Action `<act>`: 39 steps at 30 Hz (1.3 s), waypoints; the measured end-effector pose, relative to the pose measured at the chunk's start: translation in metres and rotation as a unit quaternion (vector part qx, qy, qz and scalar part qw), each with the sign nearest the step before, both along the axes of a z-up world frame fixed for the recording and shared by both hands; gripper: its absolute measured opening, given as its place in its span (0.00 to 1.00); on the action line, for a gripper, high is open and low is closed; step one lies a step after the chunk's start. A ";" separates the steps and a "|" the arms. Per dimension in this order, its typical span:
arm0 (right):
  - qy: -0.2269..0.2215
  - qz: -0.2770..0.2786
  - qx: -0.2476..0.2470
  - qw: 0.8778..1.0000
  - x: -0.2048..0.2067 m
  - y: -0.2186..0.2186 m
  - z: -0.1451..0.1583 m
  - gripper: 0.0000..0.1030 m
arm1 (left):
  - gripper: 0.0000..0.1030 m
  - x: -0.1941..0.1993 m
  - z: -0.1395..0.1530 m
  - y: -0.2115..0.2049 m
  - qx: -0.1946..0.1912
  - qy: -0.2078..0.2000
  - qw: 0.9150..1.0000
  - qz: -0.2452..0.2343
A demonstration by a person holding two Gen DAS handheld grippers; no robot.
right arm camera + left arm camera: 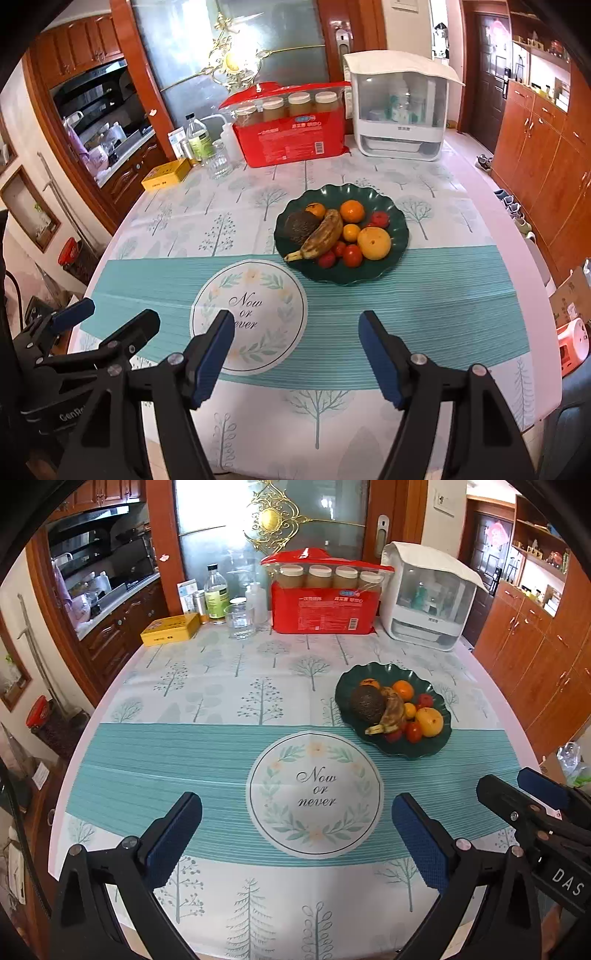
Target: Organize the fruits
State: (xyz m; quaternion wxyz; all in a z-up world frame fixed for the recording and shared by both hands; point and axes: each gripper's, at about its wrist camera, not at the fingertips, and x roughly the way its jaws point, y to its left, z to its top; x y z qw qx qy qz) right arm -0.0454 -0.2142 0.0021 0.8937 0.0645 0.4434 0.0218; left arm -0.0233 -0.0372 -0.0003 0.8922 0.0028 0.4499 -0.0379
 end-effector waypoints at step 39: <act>0.019 0.021 0.018 0.999 0.009 -0.003 -0.013 0.68 | 0.99 0.007 -0.007 -0.003 0.006 0.015 1.000 0.021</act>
